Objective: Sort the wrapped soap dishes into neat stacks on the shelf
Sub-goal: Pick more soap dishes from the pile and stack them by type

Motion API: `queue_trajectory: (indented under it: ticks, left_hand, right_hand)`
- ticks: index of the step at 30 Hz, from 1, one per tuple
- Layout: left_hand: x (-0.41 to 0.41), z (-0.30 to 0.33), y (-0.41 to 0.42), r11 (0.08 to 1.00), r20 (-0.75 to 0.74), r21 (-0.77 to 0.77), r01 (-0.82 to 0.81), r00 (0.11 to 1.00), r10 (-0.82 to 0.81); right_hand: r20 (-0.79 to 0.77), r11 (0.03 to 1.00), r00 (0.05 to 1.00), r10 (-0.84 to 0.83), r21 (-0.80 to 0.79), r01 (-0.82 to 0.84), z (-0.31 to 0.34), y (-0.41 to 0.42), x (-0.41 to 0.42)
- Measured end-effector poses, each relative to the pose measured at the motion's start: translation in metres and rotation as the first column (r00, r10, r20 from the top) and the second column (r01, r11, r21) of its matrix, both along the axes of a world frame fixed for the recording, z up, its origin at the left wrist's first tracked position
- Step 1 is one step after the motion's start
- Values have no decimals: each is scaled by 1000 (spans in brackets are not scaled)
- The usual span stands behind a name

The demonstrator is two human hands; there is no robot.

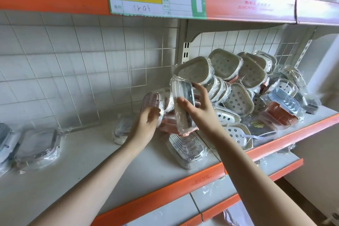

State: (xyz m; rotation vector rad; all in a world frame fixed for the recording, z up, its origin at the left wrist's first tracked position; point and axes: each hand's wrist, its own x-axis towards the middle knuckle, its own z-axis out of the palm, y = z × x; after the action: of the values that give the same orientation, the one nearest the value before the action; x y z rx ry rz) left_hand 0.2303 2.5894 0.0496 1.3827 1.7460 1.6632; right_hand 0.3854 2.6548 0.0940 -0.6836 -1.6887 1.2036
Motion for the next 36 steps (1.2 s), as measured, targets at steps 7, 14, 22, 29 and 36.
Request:
queue_trajectory:
  ticks: [7, 14, 22, 29, 36]
  left_hand:
    - [-39, -35, -23, 930, -216, -108, -352, 921, 323]
    - [-65, -44, -24, 800, -442, -366, -476, 845, 301]
    - [-63, -42, -7, 698, -534, -540, -470, 833, 146]
    - [-68, -47, -13, 708, -543, -496, -503, 816, 199]
    - [-78, -54, -33, 708, -528, -461, -535, 807, 266]
  right_hand:
    - [43, 996, 998, -41, 77, 38, -24, -11, -7]
    - [134, 991, 990, -47, 129, 30, -36, -34, -29]
    - [211, 995, 977, -37, 94, 18, -58, -51, -48]
    - [265, 996, 964, -24, 86, 1, -80, -59, -61]
    - [346, 996, 938, -8, 91, -25, -83, -67, -71]
